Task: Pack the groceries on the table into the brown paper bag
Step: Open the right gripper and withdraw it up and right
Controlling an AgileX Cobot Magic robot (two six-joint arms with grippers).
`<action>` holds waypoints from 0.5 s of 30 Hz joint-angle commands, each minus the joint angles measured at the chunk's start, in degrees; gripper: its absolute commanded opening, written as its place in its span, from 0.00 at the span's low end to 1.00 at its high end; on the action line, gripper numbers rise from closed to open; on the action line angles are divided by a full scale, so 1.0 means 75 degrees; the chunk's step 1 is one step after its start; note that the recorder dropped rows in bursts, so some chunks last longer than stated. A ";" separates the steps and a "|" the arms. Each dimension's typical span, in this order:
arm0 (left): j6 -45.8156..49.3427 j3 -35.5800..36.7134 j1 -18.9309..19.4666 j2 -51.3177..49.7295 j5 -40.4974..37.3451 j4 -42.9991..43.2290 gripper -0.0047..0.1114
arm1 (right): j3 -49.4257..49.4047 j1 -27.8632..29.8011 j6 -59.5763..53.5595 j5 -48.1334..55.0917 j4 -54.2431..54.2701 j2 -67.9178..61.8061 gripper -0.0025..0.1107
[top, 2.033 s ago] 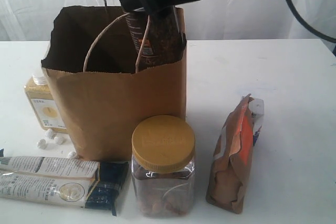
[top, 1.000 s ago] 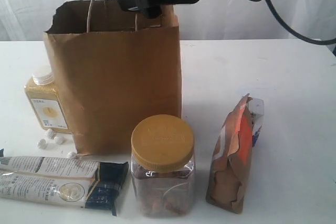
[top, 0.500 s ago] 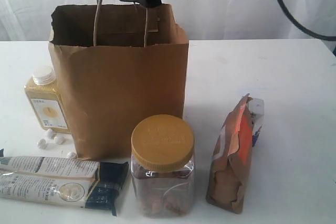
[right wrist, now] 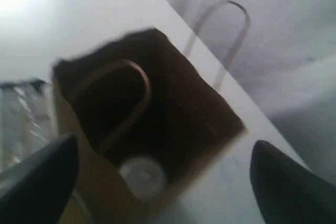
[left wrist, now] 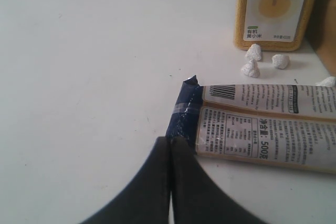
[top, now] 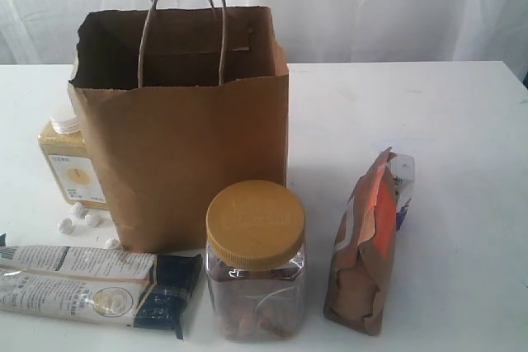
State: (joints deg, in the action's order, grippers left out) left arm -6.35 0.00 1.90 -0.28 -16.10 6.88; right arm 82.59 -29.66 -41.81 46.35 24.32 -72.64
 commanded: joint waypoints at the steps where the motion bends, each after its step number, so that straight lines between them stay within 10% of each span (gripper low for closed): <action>1: 0.0016 0.0000 0.0018 0.0037 0.0008 -0.0051 0.04 | -0.0181 0.0137 0.4517 0.1090 -0.8328 -0.0033 0.69; 4: 0.0016 0.0000 0.0018 0.0037 0.0008 -0.0051 0.04 | -0.0975 0.1073 0.8262 0.2614 -1.1948 -0.0479 0.59; 8: 0.0016 0.0000 0.0018 0.0037 0.0008 -0.0051 0.04 | -0.2553 0.2651 0.9285 0.1042 -0.9187 -0.0680 0.47; 15: 0.0016 0.0000 0.0018 0.0037 0.0008 -0.0051 0.04 | -0.4751 0.2989 0.8884 -0.0725 -0.7793 -0.0689 0.02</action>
State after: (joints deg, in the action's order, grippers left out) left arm -6.35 0.00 1.90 -0.28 -16.10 6.88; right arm 51.77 -7.94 24.87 44.73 -35.76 -78.07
